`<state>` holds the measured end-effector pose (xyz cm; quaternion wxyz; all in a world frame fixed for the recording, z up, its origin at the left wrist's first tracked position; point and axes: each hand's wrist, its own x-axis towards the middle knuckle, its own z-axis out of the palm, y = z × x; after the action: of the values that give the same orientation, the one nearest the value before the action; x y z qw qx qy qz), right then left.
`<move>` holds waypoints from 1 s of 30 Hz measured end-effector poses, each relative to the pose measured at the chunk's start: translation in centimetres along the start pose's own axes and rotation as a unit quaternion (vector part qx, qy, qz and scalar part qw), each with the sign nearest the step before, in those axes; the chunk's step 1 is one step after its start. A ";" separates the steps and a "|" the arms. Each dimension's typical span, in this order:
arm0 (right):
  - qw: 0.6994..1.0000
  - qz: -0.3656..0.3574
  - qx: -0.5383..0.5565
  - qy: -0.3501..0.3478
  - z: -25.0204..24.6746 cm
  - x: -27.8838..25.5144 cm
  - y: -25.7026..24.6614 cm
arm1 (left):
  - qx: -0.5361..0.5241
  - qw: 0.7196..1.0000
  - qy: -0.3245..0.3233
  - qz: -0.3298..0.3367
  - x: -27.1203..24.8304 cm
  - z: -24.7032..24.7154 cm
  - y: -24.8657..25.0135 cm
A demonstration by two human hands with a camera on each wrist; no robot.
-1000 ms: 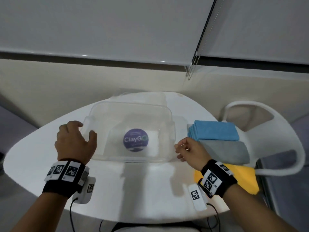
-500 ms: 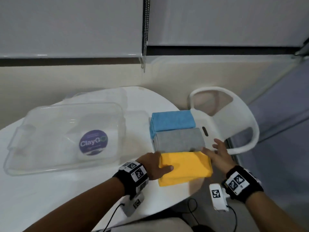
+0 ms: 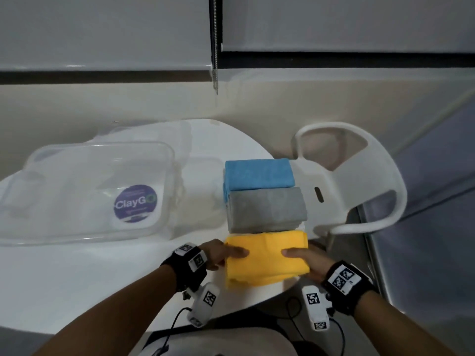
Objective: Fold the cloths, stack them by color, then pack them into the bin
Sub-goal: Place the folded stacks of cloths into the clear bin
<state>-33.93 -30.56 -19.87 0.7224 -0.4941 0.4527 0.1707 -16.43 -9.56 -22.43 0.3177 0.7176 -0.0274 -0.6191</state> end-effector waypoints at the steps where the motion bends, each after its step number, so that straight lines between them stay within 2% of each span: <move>1: 1.000 0.000 0.006 -0.015 0.4 -0.3 0.0 | -0.029 1.000 -0.005 -0.002 0.0 -0.1 -0.5; 4: 0.998 -0.006 0.021 -0.056 0.8 -0.6 0.0 | -0.116 0.993 -0.027 0.022 -1.9 0.1 -0.6; 7: 0.996 -0.007 0.005 -0.090 1.7 -1.5 -0.6 | -0.137 0.986 -0.073 0.064 -3.4 -0.2 -0.9; 10: 0.995 -0.038 -0.047 -0.086 2.7 -3.4 -2.6 | -0.104 0.985 -0.091 0.107 -5.0 -1.3 -1.1; 14: 0.973 -0.148 -0.148 -0.096 4.5 -6.6 -8.0 | -0.036 0.984 -0.047 0.170 -9.8 -3.8 -0.2; 16: 0.953 -0.223 -0.181 -0.093 6.0 -8.6 -11.6 | 0.005 0.972 -0.024 0.232 -13.3 -5.1 0.9; 20: 0.900 -0.343 -0.242 -0.116 10.3 -13.5 -19.6 | 0.046 0.932 0.000 0.360 -20.0 -9.5 3.2; 22: 0.867 -0.380 -0.296 -0.129 13.7 -15.1 -23.0 | 0.065 0.913 0.049 0.399 -23.0 -13.1 4.0; 24: 0.837 -0.393 -0.357 -0.134 17.9 -15.2 -25.6 | 0.085 0.890 0.107 0.435 -24.9 -16.8 4.8; 26: 0.807 -0.379 -0.435 -0.129 23.0 -14.4 -27.4 | 0.119 0.879 0.127 0.444 -25.6 -19.8 5.3; 28: 0.769 -0.369 -0.509 -0.120 27.8 -12.6 -28.5 | 0.153 0.885 0.107 0.425 -25.6 -22.2 5.3; 30: 0.757 -0.342 -0.542 -0.131 31.9 -10.0 -29.1 | 0.152 0.900 0.088 0.398 -24.8 -24.6 4.1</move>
<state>-3.60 -14.02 7.85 0.3966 -0.8976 -0.0135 0.1919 1.51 8.31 1.99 0.4262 0.7379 -0.3763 -0.3636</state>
